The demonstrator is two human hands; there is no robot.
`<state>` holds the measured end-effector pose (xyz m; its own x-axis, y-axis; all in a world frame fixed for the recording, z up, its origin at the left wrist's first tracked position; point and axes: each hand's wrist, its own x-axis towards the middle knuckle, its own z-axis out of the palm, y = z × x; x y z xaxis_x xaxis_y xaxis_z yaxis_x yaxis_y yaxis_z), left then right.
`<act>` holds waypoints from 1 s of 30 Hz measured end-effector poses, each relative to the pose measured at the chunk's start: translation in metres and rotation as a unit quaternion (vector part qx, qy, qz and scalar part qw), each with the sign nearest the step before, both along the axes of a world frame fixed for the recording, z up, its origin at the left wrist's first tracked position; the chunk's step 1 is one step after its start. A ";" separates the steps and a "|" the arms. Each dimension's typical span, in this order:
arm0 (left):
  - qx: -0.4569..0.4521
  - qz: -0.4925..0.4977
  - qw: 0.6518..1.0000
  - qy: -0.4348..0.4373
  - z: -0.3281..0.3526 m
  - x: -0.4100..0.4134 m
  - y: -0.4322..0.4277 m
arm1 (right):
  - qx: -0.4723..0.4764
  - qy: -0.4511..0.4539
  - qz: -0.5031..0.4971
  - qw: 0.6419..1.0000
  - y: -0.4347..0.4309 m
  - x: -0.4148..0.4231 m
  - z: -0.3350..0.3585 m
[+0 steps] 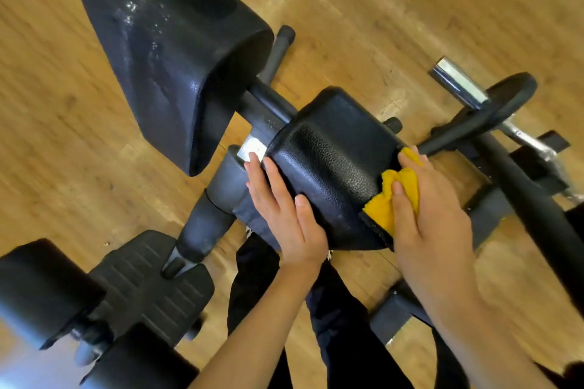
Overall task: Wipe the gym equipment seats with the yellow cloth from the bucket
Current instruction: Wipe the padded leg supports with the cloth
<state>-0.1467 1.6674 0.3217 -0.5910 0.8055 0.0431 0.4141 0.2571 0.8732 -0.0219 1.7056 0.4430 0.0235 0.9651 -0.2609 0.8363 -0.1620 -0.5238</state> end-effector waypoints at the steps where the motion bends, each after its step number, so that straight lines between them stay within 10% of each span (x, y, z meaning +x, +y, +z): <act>1: -0.005 -0.006 1.000 -0.003 0.002 -0.001 0.000 | -0.005 -0.009 0.002 1.000 0.011 -0.003 -0.002; 7: -0.039 -0.082 0.996 -0.026 0.021 -0.015 -0.014 | -0.089 -0.072 0.016 0.993 0.078 -0.015 -0.020; 12: -0.090 -0.155 0.984 -0.019 0.039 -0.040 -0.025 | 0.033 0.109 -0.107 0.988 -0.010 0.007 -0.022; 25: -0.045 -0.232 0.969 0.072 0.069 -0.065 -0.015 | 0.083 0.436 -0.451 0.775 -0.051 -0.040 -0.046; 30: 0.080 -0.425 0.871 0.232 0.053 -0.073 -0.012 | 0.076 0.495 -0.474 0.724 -0.084 -0.074 -0.072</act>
<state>-0.2199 1.6554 0.3746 0.3273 0.9054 0.2705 0.7139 -0.4244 0.5570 -0.0960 1.6212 0.3709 0.5680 0.6566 -0.4962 -0.4120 -0.2950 -0.8621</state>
